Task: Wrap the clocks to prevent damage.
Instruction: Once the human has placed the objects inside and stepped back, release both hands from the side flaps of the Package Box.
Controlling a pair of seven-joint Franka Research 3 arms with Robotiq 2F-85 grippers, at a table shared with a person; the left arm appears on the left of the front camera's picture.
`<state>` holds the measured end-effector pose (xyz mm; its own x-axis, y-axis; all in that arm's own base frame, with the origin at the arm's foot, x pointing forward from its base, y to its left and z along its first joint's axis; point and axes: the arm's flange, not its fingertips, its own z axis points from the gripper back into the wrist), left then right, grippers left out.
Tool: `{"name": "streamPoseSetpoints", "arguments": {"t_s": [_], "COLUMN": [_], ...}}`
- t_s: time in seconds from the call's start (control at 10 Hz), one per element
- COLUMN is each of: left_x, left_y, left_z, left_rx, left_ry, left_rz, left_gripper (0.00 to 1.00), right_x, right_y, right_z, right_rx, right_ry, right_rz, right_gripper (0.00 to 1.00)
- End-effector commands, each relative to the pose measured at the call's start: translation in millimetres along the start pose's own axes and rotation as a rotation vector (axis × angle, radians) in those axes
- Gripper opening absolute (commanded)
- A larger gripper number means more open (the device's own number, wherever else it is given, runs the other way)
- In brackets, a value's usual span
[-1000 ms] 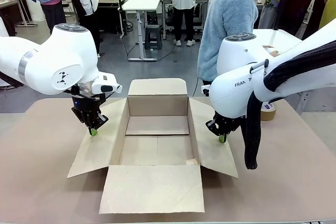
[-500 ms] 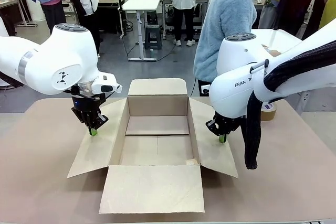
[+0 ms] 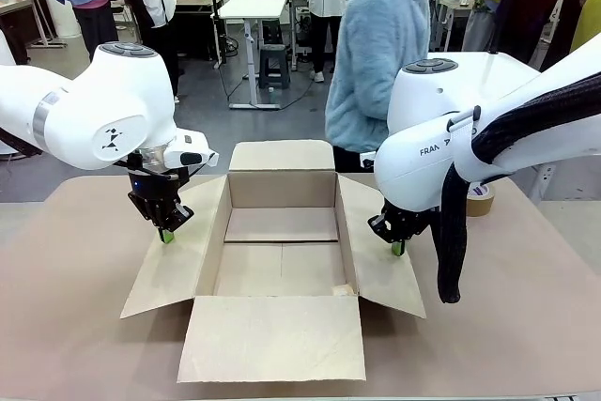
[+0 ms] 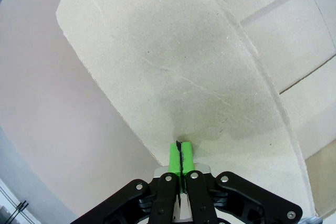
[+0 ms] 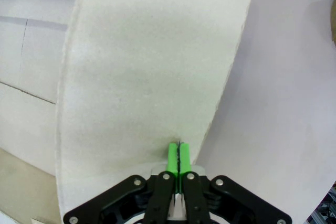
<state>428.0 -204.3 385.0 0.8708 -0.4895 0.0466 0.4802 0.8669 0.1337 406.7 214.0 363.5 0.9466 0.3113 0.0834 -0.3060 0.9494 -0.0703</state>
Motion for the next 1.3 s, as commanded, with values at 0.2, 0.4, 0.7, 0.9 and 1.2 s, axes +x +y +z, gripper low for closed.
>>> {"name": "streamPoseSetpoints", "arguments": {"t_s": [0.2,0.4,0.7,0.9,1.2], "left_x": [-1.0,-1.0,-1.0,-1.0,-1.0], "left_y": [0.6,0.6,0.6,0.6,0.6], "left_z": [1.9,1.9,1.9,1.9,1.9], "left_rx": [0.010,0.010,0.010,0.010,0.010], "left_ry": [-0.004,-0.004,-0.004,-0.004,-0.004], "left_rz": [-0.005,-0.005,-0.005,-0.005,-0.005], "left_gripper": [0.00,0.00,0.00,0.00,0.00], "right_x": [-1.3,-1.3,-1.3,-1.3,-1.3], "right_y": [2.5,2.5,2.5,2.5,2.5], "right_z": [-1.2,-1.2,-1.2,-1.2,-1.2], "right_rx": [-0.011,-0.011,-0.011,-0.011,-0.011], "right_ry": [0.004,0.004,0.004,0.004,0.004], "right_rz": [-0.008,-0.008,-0.008,-0.008,-0.008], "right_gripper": [0.01,0.01,0.01,0.01,0.01]}}
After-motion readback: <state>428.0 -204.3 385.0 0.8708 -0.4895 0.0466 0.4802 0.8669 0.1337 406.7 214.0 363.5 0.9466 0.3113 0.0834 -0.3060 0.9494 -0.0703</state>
